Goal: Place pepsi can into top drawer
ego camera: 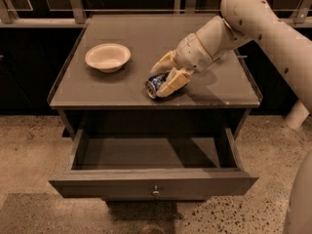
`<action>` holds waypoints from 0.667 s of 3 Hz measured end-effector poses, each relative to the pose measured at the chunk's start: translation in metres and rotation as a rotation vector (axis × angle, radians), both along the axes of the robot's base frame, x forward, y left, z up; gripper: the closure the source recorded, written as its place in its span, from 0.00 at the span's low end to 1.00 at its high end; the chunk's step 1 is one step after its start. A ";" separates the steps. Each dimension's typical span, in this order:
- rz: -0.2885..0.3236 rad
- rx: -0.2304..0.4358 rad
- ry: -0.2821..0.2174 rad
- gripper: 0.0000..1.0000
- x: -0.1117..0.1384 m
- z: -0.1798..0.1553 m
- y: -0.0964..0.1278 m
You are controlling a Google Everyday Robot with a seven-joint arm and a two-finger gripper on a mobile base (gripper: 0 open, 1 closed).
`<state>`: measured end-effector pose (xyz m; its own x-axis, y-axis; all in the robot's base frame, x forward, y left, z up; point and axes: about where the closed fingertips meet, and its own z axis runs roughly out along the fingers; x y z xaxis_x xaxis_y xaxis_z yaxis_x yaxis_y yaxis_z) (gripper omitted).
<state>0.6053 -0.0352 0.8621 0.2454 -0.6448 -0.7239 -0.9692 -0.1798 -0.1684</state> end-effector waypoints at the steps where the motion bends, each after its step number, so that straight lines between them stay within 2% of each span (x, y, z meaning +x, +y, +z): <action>1: -0.014 0.005 -0.047 1.00 -0.004 0.016 -0.003; 2: -0.100 0.007 -0.081 1.00 -0.030 0.039 -0.019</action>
Offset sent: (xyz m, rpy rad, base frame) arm -0.0845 -0.0586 0.0478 -0.0219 -0.0778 -0.2387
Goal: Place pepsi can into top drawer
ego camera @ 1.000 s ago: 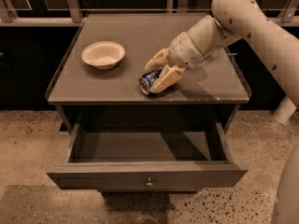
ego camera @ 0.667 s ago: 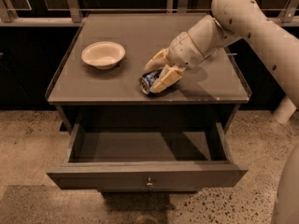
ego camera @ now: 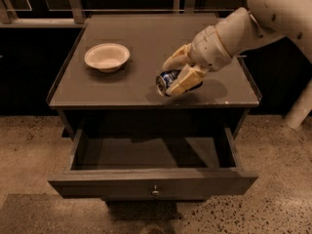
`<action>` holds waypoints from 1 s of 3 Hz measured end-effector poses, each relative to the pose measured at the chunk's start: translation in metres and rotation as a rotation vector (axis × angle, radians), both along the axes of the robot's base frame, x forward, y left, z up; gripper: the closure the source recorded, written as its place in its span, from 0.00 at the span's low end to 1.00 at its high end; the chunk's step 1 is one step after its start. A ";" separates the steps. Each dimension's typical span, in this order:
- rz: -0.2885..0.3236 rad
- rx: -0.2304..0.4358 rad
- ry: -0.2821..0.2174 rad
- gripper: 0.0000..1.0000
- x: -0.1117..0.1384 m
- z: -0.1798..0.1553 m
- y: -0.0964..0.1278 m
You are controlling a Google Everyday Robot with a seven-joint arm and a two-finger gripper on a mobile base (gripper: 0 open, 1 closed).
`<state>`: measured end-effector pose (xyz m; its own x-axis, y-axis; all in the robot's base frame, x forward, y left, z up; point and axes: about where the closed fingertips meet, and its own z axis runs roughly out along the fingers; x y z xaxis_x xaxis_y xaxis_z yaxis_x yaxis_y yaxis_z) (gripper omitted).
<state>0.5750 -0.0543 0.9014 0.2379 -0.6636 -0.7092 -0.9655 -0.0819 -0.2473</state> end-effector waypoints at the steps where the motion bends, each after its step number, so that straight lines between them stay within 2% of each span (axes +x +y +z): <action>1: -0.143 0.034 -0.019 1.00 -0.045 0.020 -0.019; 2: -0.299 0.087 0.049 1.00 -0.082 -0.007 -0.045; 3: -0.379 0.135 0.128 1.00 -0.102 -0.046 -0.061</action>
Offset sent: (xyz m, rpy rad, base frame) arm -0.1295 -0.0831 -0.0543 0.1466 0.1624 -0.4893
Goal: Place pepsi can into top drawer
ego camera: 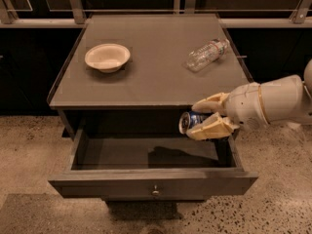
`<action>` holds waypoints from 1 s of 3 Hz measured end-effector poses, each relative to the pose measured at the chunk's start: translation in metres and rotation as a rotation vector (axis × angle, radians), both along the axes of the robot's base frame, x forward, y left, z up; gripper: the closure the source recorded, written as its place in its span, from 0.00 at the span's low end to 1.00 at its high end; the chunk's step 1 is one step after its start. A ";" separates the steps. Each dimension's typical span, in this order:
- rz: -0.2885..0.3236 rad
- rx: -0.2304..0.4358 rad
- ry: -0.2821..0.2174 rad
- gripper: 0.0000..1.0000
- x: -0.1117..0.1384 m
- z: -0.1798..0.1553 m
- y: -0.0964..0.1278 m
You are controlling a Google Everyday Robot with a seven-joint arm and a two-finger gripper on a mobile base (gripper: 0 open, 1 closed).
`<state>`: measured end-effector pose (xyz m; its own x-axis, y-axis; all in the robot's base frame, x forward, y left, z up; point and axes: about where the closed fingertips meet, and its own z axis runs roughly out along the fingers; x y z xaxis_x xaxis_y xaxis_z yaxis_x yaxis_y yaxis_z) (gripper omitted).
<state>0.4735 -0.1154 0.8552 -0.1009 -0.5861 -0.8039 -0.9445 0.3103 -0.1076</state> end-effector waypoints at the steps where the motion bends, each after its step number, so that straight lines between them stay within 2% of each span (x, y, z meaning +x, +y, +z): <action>1: -0.034 0.048 0.039 1.00 -0.004 -0.041 -0.007; 2: -0.044 0.047 0.047 1.00 0.010 -0.074 -0.010; 3: -0.071 0.015 0.059 1.00 0.026 -0.102 -0.017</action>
Offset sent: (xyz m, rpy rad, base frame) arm 0.0289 -0.0146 -0.1164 0.0357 0.0541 -0.0526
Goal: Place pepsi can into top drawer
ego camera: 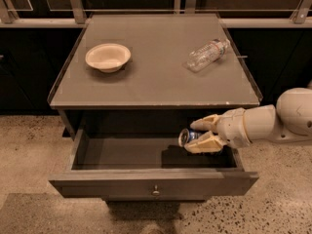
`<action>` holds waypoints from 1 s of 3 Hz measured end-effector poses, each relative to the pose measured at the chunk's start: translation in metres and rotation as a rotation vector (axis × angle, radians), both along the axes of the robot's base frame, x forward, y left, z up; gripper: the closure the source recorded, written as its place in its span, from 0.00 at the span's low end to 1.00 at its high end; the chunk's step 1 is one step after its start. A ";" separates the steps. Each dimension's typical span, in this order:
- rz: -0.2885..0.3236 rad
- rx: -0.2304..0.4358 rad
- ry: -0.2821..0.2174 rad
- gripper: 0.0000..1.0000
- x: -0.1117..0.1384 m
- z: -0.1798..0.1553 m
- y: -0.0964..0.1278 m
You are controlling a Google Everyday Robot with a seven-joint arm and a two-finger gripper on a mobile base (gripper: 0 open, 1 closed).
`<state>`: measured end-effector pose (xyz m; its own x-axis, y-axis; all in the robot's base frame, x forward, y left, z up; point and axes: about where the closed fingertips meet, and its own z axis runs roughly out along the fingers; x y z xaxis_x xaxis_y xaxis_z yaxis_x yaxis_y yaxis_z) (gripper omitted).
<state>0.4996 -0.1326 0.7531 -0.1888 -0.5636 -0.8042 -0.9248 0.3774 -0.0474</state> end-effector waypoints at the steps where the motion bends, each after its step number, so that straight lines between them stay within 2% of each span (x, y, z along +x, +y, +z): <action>1: -0.039 -0.024 0.027 1.00 0.004 -0.022 -0.011; 3: -0.098 -0.041 0.093 1.00 -0.002 -0.057 -0.023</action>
Offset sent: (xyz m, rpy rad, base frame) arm -0.0025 -0.0326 -0.0655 -0.0582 0.0969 -0.1380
